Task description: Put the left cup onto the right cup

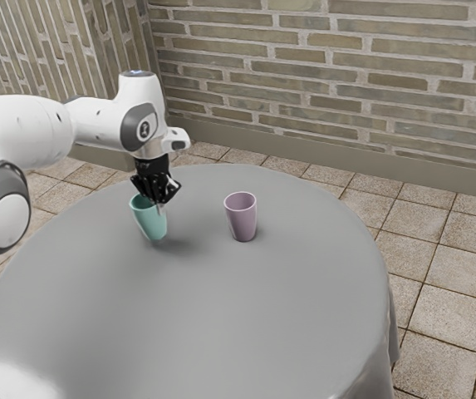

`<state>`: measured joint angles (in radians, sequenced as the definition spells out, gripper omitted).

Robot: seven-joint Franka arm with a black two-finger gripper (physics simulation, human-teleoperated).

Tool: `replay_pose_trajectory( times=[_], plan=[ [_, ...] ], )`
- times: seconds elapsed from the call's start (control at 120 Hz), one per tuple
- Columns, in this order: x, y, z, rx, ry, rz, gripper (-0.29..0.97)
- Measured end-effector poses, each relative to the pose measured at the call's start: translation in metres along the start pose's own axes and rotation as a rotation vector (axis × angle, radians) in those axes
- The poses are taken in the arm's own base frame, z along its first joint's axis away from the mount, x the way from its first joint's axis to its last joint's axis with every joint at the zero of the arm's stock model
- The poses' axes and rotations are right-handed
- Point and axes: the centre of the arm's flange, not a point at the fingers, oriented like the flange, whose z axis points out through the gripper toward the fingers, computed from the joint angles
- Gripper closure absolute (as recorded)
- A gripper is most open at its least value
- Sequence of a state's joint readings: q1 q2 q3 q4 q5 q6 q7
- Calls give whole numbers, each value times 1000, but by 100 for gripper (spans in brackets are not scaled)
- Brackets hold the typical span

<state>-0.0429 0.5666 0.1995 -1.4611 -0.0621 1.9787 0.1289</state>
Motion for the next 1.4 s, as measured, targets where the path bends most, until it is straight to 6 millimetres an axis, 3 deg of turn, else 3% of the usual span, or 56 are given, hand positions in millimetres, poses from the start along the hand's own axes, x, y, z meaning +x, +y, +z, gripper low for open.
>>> replay_pose_trajectory(
  times=[0.217,0.558,1.008,1.4],
  plan=[
    [-5,9,-37,-3,34,13,78],
    [-15,57,-103,4,64,95,78],
    [-7,99,-133,14,82,172,79],
    [20,131,-142,0,123,219,79]
  ],
)
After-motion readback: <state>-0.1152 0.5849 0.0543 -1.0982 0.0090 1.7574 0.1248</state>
